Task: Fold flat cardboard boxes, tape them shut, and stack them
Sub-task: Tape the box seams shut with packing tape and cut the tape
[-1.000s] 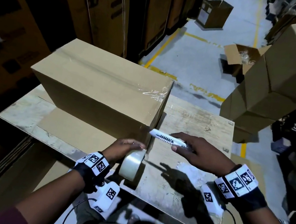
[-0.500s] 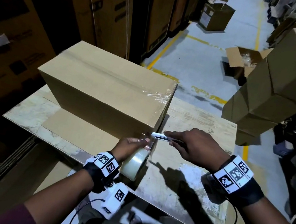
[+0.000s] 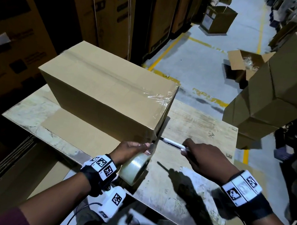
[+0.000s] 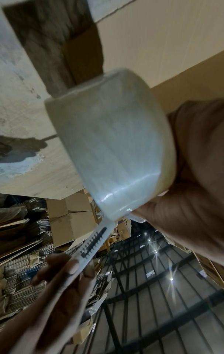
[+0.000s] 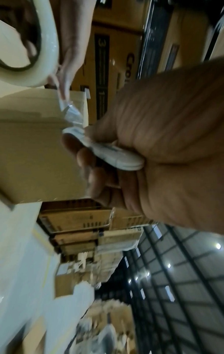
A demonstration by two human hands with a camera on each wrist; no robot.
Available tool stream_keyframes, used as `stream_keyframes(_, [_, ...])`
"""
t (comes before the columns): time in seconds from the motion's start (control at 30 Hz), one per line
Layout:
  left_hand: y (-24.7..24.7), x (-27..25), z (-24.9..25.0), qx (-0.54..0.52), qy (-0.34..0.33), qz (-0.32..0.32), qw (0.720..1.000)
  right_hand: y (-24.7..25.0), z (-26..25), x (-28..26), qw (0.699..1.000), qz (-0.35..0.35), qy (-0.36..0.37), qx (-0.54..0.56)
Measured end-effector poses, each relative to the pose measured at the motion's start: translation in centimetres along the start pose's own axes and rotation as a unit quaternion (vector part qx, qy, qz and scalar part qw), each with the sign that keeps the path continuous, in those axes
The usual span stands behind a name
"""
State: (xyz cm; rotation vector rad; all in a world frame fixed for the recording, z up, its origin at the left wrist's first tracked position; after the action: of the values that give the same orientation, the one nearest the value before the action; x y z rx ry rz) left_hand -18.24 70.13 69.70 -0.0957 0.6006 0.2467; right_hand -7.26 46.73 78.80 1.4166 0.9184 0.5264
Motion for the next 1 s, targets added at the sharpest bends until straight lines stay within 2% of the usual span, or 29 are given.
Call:
stream_keyframes(0.1, [0.0,-0.4,0.2,0.000,-0.002,-0.015,1.000,-2.4,1.1,-1.8,0.984,0.048,0.031,0.166])
stream_keyframes(0.23, [0.1,-0.6,0.4,0.018,-0.008,-0.016,1.000,-4.8,-0.6,-0.3,0.964,0.099,0.054,0.241])
stream_keyframes(0.37, [0.4,-0.6,0.2,0.006,0.001,-0.023,1.000,-6.4,-2.2,2.7,0.969,0.099,0.028,0.225])
stream_keyframes(0.5, [0.6,-0.4,-0.8,-0.014,0.007,-0.029,0.999,-8.5,-1.4,3.9,0.993,0.025,-0.009,0.118])
stream_keyframes(0.63, [0.0,0.3,-2.1,-0.028,0.024,-0.026,0.999,-12.3,1.9,2.5,0.982,-0.008,-0.105,0.159])
stream_keyframes(0.77, [-2.5,1.4,-3.0,-0.010,0.024,-0.056,0.998,-18.2,6.7,-0.7,0.940,-0.012,-0.296,0.170])
stream_keyframes(0.83, [-4.3,1.7,-3.1,0.009,0.015,-0.085,0.996,-20.7,8.4,-2.0,0.915,-0.016,-0.365,0.170])
stream_keyframes(1.0, [-8.9,2.3,-2.3,0.064,0.003,-0.146,0.987,-22.6,9.5,-3.6,0.884,-0.114,-0.408,0.197])
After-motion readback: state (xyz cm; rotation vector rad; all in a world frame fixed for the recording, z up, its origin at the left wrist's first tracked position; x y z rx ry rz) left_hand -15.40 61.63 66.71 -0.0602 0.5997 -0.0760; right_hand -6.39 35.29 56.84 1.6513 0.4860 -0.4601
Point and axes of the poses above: each hand's wrist, its own x-axis towards the middle knuckle, its own y-axis out of the back of the hand, z = x × y, the point moved 2 cm from there along x, towards the middle knuckle, and after that the axes turned 1 degree about x, right-handed, at the moved point
